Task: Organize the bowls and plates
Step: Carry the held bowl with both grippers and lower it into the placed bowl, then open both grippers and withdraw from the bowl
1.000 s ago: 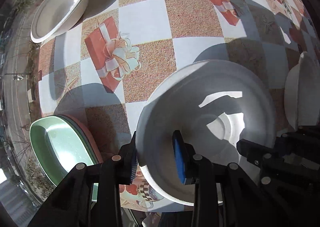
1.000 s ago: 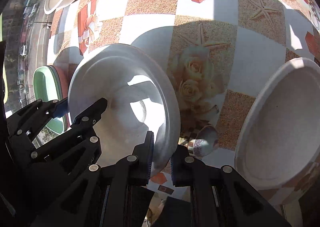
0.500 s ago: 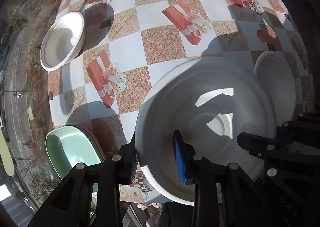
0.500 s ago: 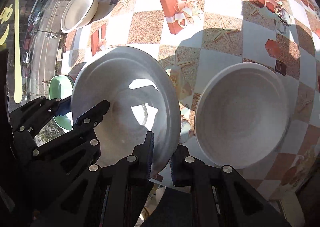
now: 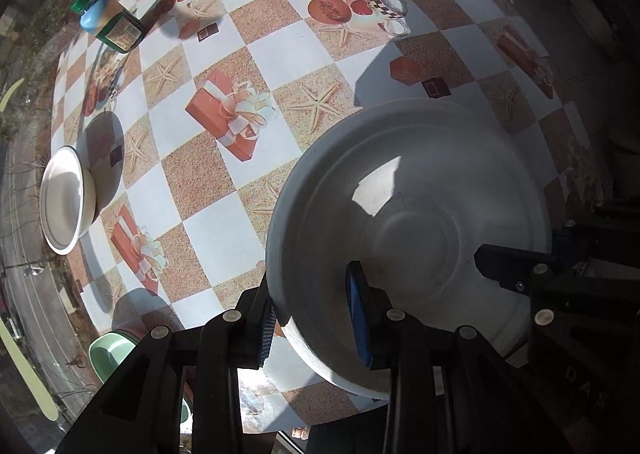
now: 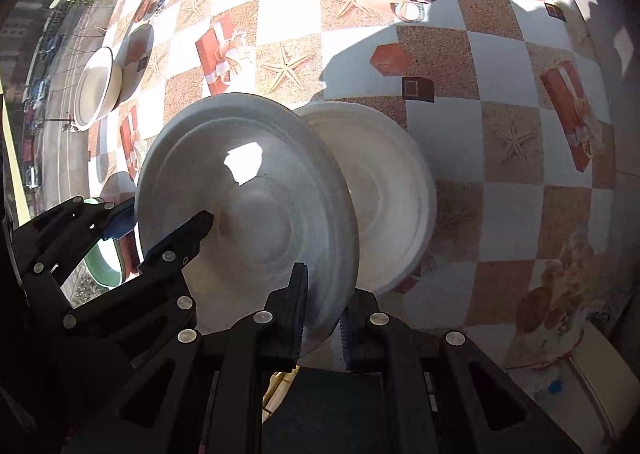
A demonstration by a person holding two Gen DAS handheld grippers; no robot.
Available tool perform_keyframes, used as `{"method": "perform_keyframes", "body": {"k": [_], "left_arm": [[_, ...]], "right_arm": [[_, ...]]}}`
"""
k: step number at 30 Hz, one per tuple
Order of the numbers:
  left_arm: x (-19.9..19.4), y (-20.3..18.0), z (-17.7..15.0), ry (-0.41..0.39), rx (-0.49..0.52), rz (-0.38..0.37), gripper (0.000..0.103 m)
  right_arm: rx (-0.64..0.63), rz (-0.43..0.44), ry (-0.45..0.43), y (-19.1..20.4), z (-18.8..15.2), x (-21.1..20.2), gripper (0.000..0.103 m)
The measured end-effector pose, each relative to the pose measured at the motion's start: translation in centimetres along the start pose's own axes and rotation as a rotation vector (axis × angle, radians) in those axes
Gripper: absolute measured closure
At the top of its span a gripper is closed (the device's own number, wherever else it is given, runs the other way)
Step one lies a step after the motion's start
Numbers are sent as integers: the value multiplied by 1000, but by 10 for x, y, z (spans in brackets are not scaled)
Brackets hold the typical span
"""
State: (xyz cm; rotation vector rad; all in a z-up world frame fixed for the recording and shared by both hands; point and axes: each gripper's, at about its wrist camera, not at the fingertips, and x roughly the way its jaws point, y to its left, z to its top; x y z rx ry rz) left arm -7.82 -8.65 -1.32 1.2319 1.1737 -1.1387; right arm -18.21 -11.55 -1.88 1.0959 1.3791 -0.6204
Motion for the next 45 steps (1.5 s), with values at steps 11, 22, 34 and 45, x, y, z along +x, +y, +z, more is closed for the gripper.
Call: {"method": "perform_keyframes", "body": {"k": [11, 22, 34, 45], "left_arm": [[11, -24, 18, 22, 30, -24, 67], [19, -38, 29, 31, 29, -35, 59], [8, -2, 17, 25, -76, -15, 23], [-4, 39, 9, -7, -166, -1, 23]], "right_arm": [[39, -21, 2, -21, 7, 7, 87], [49, -51, 4, -34, 17, 15, 87], [127, -68, -22, -59, 21, 5, 36], [88, -47, -55, -31, 50, -13, 36]]}}
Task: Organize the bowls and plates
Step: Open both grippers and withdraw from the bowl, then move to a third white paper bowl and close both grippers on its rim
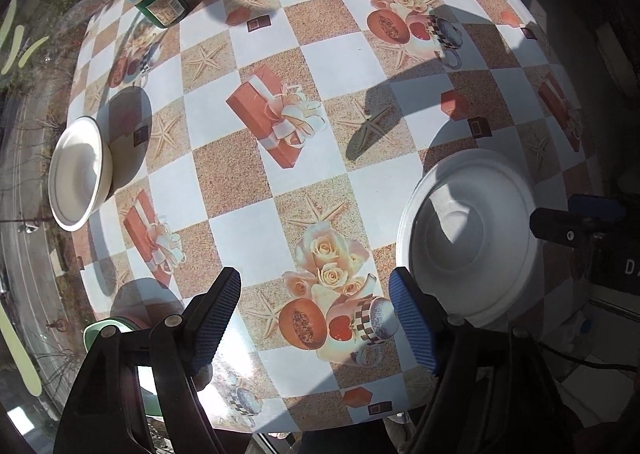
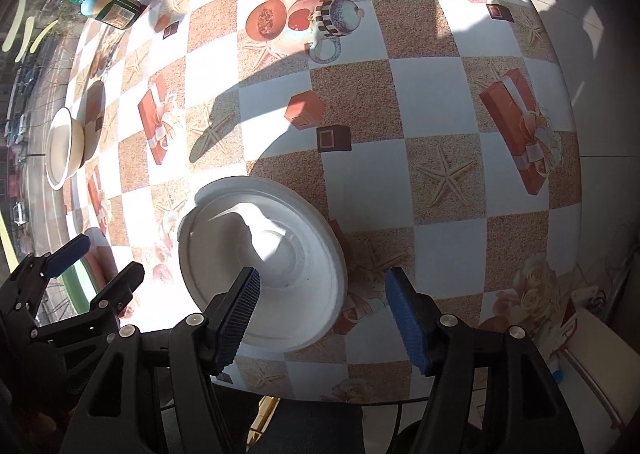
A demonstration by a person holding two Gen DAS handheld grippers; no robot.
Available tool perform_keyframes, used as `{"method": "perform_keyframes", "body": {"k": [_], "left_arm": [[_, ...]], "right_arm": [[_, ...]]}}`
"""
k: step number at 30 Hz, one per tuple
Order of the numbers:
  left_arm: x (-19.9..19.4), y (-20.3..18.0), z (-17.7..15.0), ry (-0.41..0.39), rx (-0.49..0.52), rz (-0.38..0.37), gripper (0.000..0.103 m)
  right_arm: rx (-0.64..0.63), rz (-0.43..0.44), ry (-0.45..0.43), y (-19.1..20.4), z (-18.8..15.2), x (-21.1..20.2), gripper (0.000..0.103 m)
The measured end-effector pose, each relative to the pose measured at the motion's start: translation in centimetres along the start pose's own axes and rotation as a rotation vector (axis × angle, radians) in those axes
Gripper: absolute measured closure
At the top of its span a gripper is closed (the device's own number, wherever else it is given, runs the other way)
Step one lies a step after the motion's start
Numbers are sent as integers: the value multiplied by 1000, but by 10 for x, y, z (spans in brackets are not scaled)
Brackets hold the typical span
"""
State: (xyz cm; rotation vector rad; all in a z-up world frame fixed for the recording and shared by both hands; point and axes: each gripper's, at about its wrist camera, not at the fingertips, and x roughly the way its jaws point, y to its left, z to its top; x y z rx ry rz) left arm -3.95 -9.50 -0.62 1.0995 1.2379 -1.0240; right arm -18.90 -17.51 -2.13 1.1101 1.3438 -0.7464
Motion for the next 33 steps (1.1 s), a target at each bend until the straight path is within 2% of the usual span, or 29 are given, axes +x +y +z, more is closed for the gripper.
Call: {"method": "perform_keyframes", "body": {"k": [3, 9, 17, 23, 28, 33], "left_arm": [[-3, 17, 1, -15, -29, 1, 23], [-8, 80, 6, -55, -139, 38, 23], [-7, 190, 18, -87, -368, 112, 23], [9, 269, 26, -78, -570, 116, 23], [25, 305, 36, -74, -620, 149, 23], [43, 327, 47, -69, -625, 178, 23]], "right_arm": [[-42, 9, -5, 24, 8, -3, 36], [-129, 34, -6, 76, 20, -1, 36], [-236, 70, -15, 166, 38, 8, 36], [-256, 93, -24, 225, 64, 25, 36], [-264, 102, -19, 272, 92, 47, 36], [-255, 102, -17, 299, 113, 68, 36]]}}
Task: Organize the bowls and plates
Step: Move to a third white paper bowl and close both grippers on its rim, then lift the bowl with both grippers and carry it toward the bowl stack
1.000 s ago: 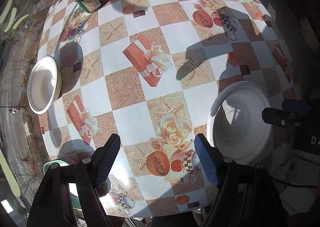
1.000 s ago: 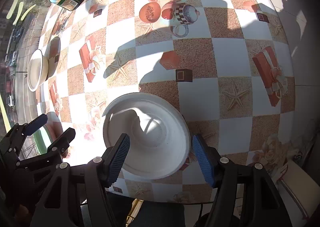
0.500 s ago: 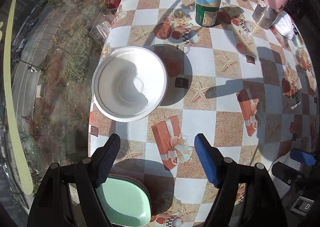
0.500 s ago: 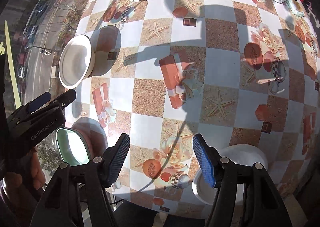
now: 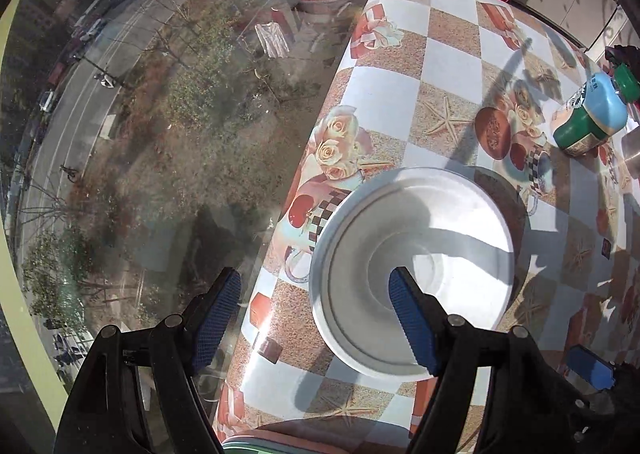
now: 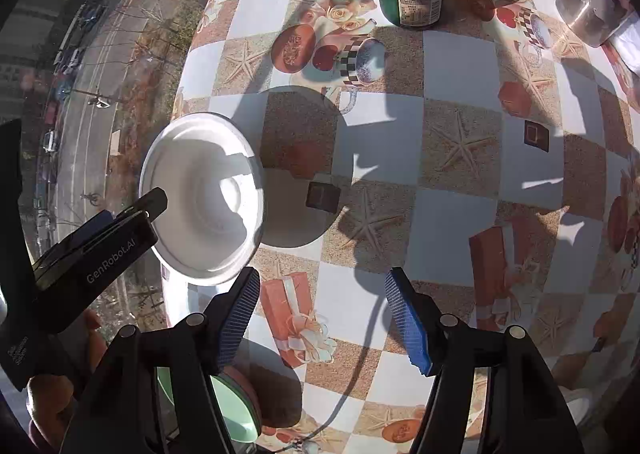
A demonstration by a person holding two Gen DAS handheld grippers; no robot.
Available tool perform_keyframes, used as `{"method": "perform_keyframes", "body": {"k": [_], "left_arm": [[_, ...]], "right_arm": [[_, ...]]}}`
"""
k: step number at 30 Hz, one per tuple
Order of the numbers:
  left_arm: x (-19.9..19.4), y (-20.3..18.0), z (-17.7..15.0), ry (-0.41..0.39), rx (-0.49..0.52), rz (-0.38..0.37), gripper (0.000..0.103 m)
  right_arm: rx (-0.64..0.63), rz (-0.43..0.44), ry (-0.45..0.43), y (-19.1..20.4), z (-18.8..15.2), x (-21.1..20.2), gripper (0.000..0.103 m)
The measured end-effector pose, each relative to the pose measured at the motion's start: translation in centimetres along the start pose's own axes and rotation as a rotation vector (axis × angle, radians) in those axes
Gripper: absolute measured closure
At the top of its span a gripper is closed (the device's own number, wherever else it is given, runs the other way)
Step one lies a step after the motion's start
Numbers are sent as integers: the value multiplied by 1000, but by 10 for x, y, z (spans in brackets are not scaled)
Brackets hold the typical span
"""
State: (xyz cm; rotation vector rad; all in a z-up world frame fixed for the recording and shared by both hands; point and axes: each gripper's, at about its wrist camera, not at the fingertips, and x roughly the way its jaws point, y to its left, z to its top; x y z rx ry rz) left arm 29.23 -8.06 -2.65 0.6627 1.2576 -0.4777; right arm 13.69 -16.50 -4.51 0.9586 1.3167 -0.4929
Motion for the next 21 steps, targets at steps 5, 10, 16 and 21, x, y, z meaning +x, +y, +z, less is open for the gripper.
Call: {"method": "perform_keyframes", "body": {"k": [5, 10, 16, 21], "left_arm": [[20, 5, 11, 11, 5, -3, 23], [38, 7, 14, 42, 7, -15, 23], [48, 9, 10, 70, 6, -43, 33], [42, -6, 4, 74, 77, -86, 66]], "right_arm": [[34, 12, 8, 7, 18, 21, 36], [49, 37, 20, 14, 28, 40, 36], [66, 41, 37, 20, 27, 53, 55], [30, 86, 54, 25, 21, 50, 88]]}}
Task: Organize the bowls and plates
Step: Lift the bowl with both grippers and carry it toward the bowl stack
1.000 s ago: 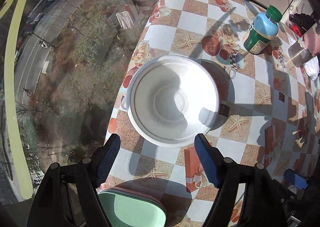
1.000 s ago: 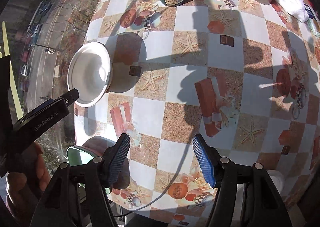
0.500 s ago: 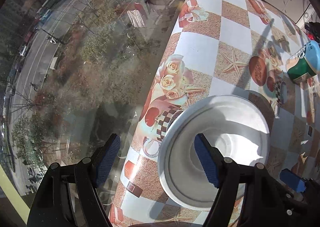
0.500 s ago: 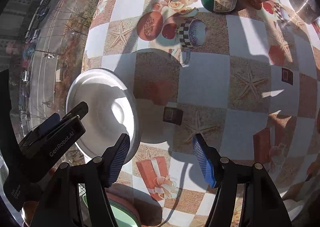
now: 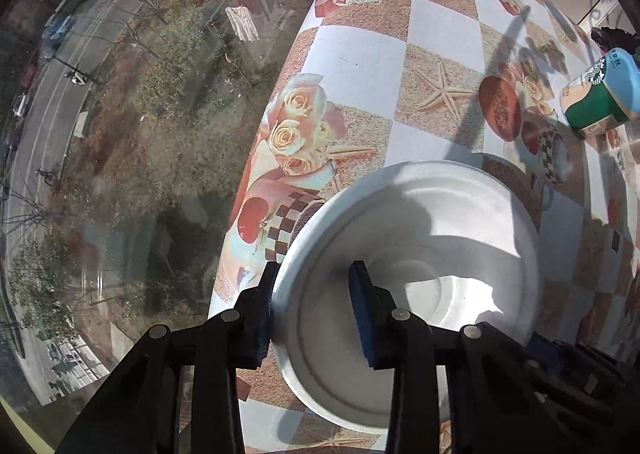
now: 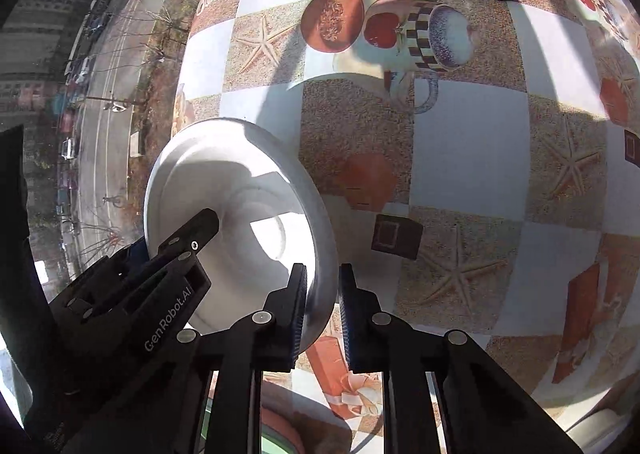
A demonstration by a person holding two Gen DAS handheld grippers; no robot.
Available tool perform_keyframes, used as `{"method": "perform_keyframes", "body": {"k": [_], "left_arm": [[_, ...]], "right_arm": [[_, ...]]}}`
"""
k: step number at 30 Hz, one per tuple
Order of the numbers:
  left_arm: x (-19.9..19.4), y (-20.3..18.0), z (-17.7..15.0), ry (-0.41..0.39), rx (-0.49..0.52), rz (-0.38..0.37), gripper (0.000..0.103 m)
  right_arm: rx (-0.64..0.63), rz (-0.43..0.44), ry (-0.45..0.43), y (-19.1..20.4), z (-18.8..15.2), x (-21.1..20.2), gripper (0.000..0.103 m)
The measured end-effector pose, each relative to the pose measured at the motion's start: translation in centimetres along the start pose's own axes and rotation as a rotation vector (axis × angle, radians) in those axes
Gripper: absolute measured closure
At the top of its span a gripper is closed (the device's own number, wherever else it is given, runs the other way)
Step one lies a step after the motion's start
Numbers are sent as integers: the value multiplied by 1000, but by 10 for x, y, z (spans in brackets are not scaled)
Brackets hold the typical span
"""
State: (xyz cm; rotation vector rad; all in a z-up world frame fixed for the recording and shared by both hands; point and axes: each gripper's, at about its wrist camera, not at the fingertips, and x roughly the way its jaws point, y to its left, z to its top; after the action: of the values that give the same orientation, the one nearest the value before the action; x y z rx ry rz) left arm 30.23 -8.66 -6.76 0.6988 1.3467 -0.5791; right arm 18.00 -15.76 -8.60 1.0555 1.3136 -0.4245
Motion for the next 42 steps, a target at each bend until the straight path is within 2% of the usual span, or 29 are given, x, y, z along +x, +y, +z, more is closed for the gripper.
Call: {"method": "perform_keyframes", "body": {"k": [2, 5, 9, 17, 25, 29, 33, 37, 42], "left_arm": [[-3, -10, -4, -2, 37, 21, 68], [-5, -19, -18, 23, 52, 9, 69], [-10, -46, -47, 32, 117, 7, 69], [-17, -103, -135, 85, 201, -19, 69], [-24, -126, -220, 130, 279, -27, 68], [-22, -127, -245, 148, 291, -26, 68], [-19, -129, -245, 154, 260, -26, 68], [-16, -129, -240, 155, 242, -29, 67], [-19, -129, -250, 160, 233, -31, 67]], "right_arm": [[-5, -23, -7, -3, -4, -2, 88], [-24, -27, 12, -16, -16, -9, 88], [-33, -69, 25, -41, -37, -20, 87], [-47, -136, 67, -88, -107, -34, 87], [-92, -164, 145, -105, -171, -31, 86], [-115, -170, 180, -105, -178, -24, 85], [-124, -166, 208, -114, -184, -29, 85], [-135, -172, 231, -108, -164, -23, 85], [-155, -179, 244, -99, -154, -8, 84]]}}
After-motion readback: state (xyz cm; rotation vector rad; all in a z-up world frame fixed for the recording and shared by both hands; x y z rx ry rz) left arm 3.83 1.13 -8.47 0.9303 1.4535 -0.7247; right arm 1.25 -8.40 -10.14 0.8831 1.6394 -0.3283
